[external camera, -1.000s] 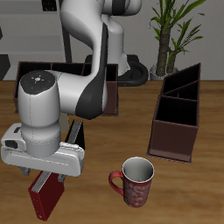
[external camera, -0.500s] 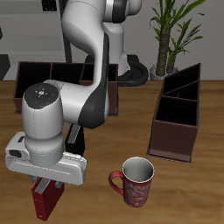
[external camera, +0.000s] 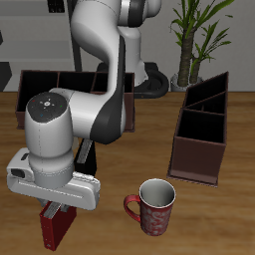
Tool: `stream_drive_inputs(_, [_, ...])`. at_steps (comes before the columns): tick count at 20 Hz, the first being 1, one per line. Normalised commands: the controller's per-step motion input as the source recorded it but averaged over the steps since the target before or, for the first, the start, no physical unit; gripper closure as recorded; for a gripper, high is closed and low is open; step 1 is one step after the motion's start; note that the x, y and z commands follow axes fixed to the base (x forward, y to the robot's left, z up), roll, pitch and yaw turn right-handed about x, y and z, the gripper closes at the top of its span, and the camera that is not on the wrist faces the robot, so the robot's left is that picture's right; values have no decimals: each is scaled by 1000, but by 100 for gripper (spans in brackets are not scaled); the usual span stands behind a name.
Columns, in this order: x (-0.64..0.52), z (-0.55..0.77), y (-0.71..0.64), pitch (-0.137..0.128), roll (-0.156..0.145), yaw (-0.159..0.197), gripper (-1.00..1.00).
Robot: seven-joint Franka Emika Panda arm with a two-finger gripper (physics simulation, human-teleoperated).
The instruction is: Place the red book into the left desk caddy's back compartment
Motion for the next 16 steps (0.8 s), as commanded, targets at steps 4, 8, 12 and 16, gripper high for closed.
stream_drive_inputs(4, [-178,392,2,-53,-30,3,100])
stream_drive_inputs(8, [-224,380,-28,-48,-27,10,100])
stream_drive_inputs(12, [-346,566,13,-72,-30,36,100])
stream_drive_inputs(16, [-475,709,63,-85,-25,17,100])
